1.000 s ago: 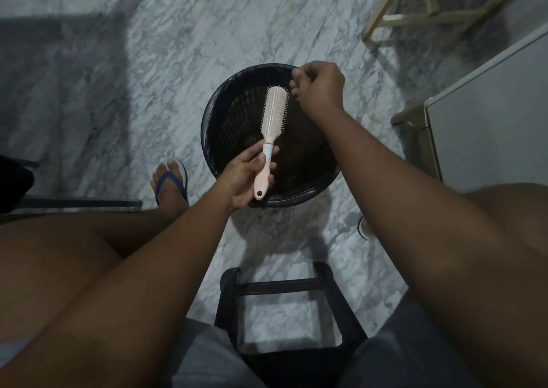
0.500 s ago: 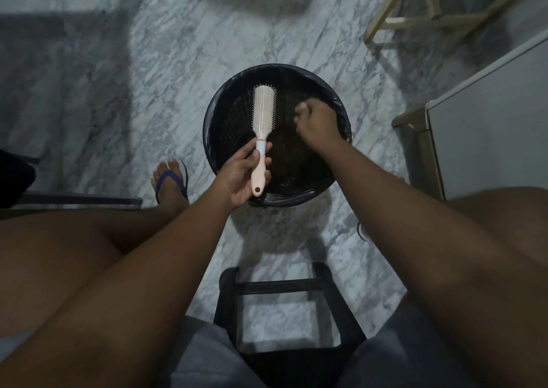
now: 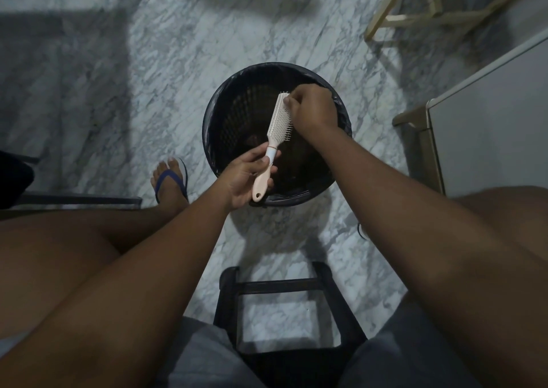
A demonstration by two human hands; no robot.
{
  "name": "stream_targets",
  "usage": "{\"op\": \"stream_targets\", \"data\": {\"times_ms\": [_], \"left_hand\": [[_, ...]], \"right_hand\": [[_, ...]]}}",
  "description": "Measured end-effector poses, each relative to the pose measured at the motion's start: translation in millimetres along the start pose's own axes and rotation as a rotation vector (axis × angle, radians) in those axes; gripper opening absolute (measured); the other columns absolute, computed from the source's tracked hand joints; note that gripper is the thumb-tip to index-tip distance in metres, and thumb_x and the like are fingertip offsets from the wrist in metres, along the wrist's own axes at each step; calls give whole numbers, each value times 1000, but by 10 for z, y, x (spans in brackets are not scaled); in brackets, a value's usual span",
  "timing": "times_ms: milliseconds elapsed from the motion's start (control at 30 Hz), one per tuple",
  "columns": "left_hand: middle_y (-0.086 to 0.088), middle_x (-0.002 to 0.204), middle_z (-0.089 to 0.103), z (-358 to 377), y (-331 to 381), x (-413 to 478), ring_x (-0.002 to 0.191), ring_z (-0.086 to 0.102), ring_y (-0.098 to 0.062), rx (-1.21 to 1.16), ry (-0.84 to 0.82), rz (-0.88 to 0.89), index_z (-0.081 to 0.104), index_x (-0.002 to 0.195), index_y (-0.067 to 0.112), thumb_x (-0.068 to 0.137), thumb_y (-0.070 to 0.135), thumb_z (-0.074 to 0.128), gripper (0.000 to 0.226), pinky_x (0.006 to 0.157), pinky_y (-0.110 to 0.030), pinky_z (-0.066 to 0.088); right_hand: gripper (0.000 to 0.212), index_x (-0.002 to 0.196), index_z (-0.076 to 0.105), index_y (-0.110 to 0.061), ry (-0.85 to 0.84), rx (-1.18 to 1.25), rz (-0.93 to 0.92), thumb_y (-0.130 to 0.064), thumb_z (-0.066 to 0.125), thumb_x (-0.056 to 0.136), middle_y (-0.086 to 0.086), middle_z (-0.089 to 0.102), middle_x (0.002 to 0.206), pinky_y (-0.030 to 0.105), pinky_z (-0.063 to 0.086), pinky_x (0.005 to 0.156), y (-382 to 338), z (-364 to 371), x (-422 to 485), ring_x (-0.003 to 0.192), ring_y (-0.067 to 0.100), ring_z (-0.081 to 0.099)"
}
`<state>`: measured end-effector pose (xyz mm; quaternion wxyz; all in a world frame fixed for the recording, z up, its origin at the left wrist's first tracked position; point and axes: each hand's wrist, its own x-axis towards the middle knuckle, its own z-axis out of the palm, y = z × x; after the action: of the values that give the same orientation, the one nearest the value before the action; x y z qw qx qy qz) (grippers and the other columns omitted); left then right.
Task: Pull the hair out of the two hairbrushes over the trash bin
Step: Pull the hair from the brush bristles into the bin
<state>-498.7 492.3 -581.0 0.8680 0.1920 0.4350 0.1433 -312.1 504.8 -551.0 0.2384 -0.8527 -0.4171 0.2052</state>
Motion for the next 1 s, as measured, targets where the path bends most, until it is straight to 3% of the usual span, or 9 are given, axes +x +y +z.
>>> {"op": "stream_targets", "data": {"times_ms": [300,467,500,600,633,700,800,900,1000], "left_hand": [[-7,122,63,72,69,37,81,59,-14,-140,-44,22,52,136,13,98,1,47,41,58,-25,50],[-4,120,63,-40,36,50,79,59,-13,-143,-14,44,46,143,13,97,3,48,46,59,-25,51],[-4,120,63,-39,43,49,79,59,-13,-148,-18,48,46,142,13,97,4,48,46,59,-25,51],[-3,120,63,-29,52,49,78,60,-12,-141,-30,55,46,142,13,97,3,48,46,60,-25,50],[-3,120,63,-25,49,45,78,60,-12,-138,-30,54,46,142,13,97,3,48,46,59,-24,50],[-4,120,63,-24,37,41,79,60,-12,-137,-25,52,46,142,13,97,3,48,46,59,-25,51],[-4,119,62,-31,26,48,80,61,-13,-143,-21,43,48,141,13,96,4,50,45,59,-25,51],[-4,115,58,-37,26,64,83,60,-14,-180,-32,25,49,141,15,95,4,52,47,59,-26,51],[-5,115,61,-28,38,57,81,60,-14,-192,-47,1,53,136,15,94,3,51,43,59,-26,51]], "right_hand": [[20,85,72,-8,238,337,-7,-24,62,94,-4,68,75,10,44,64,-139,-234,82,72,7,62],[19,83,71,-7,369,450,14,-21,62,92,-4,68,75,20,50,71,-66,-272,72,74,10,65],[18,85,72,-6,296,397,57,-18,61,92,-1,70,79,22,51,76,14,-229,83,79,13,67],[13,92,73,-7,-184,160,204,-10,61,89,9,74,101,28,51,95,244,-35,21,99,20,68],[14,98,71,-9,-271,150,221,-10,61,88,11,72,106,33,51,100,281,18,-21,103,23,67],[22,110,68,-10,-268,184,172,-19,60,92,10,71,110,38,52,99,241,33,-108,105,23,66],[34,103,70,-13,-178,278,37,-43,69,86,0,72,94,28,56,83,75,-7,-189,86,13,68],[43,99,69,-16,-201,185,-119,-41,86,68,3,68,95,23,55,75,-2,12,-234,79,13,65],[37,95,72,-19,-188,118,-165,-33,89,65,4,64,98,26,57,77,2,56,-236,82,13,65]]}}
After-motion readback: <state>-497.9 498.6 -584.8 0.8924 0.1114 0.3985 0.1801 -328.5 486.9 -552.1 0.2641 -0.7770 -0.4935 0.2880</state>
